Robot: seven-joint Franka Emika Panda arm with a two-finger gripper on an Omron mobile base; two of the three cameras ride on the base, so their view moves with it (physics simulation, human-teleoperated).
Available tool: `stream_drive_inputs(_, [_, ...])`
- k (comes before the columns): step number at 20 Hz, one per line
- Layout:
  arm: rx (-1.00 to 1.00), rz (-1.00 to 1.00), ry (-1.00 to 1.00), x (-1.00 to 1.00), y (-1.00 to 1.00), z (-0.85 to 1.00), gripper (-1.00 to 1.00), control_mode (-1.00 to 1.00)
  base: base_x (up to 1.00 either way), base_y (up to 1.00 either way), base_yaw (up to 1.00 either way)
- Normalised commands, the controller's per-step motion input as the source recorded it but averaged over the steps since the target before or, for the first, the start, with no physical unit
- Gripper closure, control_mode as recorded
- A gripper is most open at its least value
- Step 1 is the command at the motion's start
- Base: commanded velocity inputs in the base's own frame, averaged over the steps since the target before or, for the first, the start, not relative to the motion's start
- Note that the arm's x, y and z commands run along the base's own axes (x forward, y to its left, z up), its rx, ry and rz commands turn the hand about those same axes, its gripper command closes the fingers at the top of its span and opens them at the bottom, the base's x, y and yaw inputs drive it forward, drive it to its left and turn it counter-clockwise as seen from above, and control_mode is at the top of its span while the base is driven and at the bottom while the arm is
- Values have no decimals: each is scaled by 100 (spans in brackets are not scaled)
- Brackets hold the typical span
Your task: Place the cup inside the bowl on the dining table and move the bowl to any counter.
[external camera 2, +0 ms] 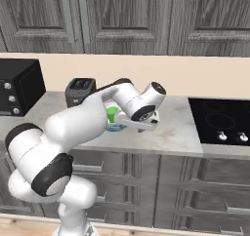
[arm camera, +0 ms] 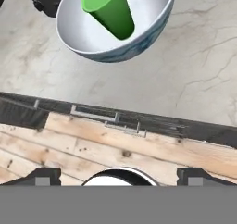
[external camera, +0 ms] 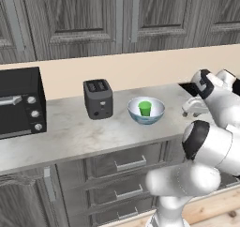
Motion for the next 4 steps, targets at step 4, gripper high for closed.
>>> stream_drive_inputs(4, [-4,0,0,-51,0,17,-100,-100,0,0,0])
